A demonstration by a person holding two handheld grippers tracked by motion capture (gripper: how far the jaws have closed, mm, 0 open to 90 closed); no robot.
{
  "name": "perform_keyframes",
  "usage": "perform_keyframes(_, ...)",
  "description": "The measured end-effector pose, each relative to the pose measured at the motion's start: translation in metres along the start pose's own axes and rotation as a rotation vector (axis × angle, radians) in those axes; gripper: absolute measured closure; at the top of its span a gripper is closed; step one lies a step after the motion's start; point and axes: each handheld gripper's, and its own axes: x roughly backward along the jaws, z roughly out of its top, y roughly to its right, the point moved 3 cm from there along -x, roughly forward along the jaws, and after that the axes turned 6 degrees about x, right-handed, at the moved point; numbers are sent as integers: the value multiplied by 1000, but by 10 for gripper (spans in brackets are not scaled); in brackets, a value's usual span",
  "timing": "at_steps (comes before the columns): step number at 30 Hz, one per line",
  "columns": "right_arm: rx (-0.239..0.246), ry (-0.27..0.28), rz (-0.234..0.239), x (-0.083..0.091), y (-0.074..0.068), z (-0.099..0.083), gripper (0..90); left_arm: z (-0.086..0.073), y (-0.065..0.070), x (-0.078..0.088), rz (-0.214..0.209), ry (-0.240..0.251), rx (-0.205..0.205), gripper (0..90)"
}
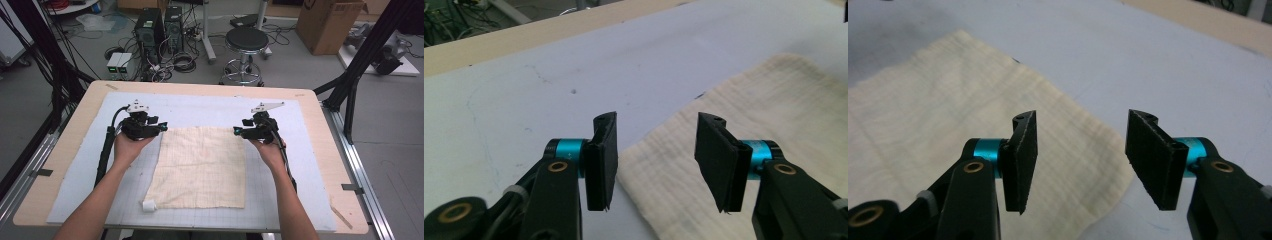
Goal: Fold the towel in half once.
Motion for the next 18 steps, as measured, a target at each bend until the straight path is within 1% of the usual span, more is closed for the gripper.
perform_keyframes(2, -15, -16, -8, -7, 4, -4, 506, -4, -4, -9, 13, -24, 23, 526)
perform_keyframes(5, -35, -36, -27, -14, 8, -8, 554, -11, -8, -22, 30, -61, 77, 536)
perform_keyframes(6, -35, -41, -30, -17, 10, -10, 569, -13, -9, -25, 40, -72, 78, 539)
perform_keyframes(8, -54, -57, -41, -21, 13, -13, 574, -16, -9, -31, 52, -88, 79, 550)
perform_keyframes(9, -66, -65, -43, -23, 14, -15, 576, -18, -9, -34, 54, -94, 85, 550)
perform_keyframes(11, -70, -90, -47, -27, 16, -18, 587, -20, -10, -38, 43, -98, 114, 533)
perform_keyframes(12, -68, -105, -58, -29, 16, -20, 594, -21, -11, -40, 39, -102, 118, 532)
perform_keyframes(13, -60, -114, -69, -31, 18, -21, 595, -22, -10, -42, 40, -108, 113, 532)
perform_keyframes(14, -73, -123, -76, -32, 19, -23, 596, -23, -10, -43, 47, -118, 103, 532)
perform_keyframes(15, -80, -122, -80, -33, 22, -24, 596, -24, -10, -45, 51, -121, 105, 533)
perform_keyframes(16, -92, -123, -85, -34, 23, -25, 602, -26, -10, -46, 57, -135, 98, 538)
perform_keyframes(17, -96, -127, -83, -34, 25, -27, 610, -26, -10, -47, 61, -130, 90, 544)
perform_keyframes(18, -92, -126, -81, -36, 26, -28, 614, -26, -9, -47, 70, -124, 96, 558)
